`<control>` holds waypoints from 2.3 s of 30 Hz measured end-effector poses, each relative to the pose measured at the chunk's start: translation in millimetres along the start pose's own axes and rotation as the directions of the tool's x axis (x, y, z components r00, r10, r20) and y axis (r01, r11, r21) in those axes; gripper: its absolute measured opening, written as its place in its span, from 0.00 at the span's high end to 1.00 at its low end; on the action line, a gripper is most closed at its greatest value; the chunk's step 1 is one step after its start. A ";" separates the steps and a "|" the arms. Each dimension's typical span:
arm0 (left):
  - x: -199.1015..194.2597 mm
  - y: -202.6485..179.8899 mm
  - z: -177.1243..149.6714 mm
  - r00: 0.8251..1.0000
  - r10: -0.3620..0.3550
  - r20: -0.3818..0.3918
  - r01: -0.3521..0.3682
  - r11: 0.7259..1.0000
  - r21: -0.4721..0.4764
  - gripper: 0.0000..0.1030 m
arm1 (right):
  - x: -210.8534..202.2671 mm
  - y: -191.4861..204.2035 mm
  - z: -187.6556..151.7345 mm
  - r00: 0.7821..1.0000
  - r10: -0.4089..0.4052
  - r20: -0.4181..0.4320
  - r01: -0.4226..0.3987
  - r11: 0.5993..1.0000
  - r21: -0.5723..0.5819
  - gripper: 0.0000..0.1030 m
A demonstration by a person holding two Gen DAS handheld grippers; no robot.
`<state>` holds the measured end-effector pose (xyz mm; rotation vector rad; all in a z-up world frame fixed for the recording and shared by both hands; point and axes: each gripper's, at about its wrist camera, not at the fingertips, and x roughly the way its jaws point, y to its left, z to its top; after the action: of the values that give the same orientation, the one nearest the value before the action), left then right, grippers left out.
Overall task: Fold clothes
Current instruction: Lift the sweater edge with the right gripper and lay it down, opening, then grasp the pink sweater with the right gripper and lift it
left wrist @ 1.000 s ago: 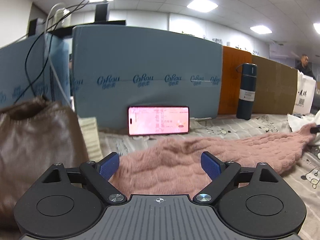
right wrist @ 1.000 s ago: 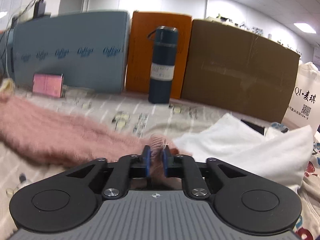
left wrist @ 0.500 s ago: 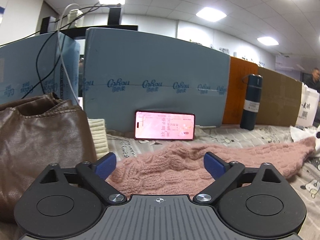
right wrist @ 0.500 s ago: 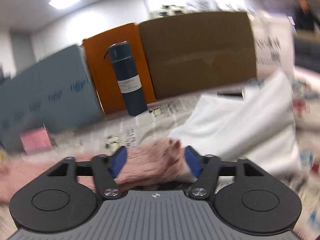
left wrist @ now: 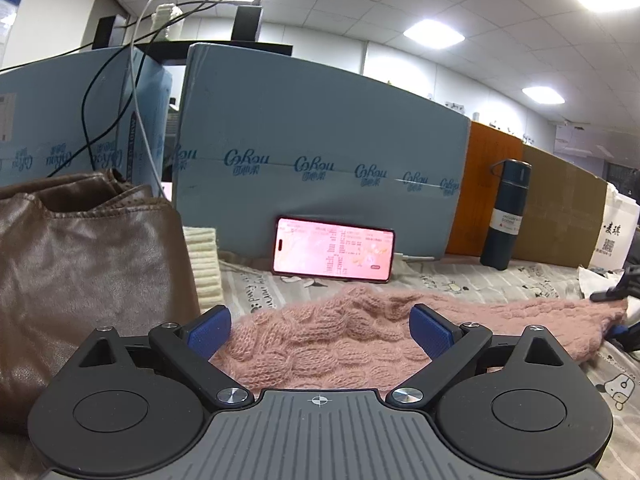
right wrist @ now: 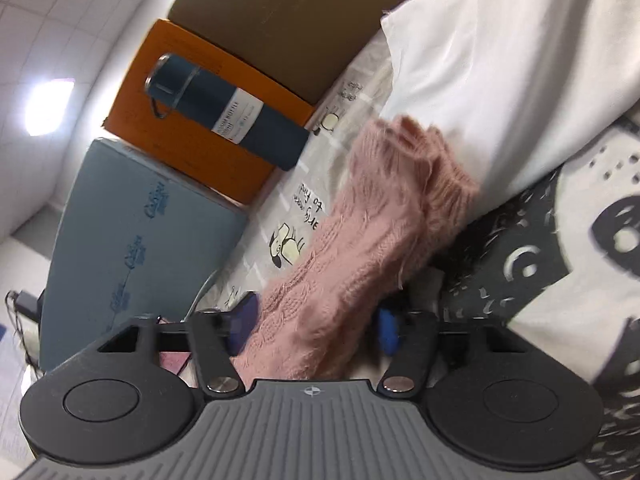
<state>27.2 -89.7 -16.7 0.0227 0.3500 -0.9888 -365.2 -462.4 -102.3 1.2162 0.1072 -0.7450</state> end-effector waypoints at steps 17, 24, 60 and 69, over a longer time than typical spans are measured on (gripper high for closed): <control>-0.6 2.0 -0.6 1.000 0.001 0.006 -0.001 1.000 -0.013 0.05 | -79.5 21.8 -10.0 0.952 -0.062 0.299 0.126 0.972 -0.198 0.88; -1.4 0.9 -1.0 1.000 0.006 0.007 -0.006 1.000 -0.007 0.05 | -73.9 -10.5 3.7 0.938 -0.123 0.324 0.174 0.976 -0.134 0.74; -1.5 0.2 -2.4 1.000 -0.021 0.002 0.021 1.000 -0.004 0.04 | -9.9 115.4 -157.0 0.998 0.059 0.012 -0.010 0.364 -0.931 0.40; -0.4 0.5 -3.0 1.000 -0.025 -0.005 0.025 1.000 -0.009 0.03 | -9.5 107.3 -128.3 0.983 0.130 -0.128 -0.181 0.646 -0.741 0.38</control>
<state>26.5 -88.6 -19.5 0.0121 0.3601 -1.0123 -271.9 -330.2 -59.2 0.4278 0.3287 -0.4225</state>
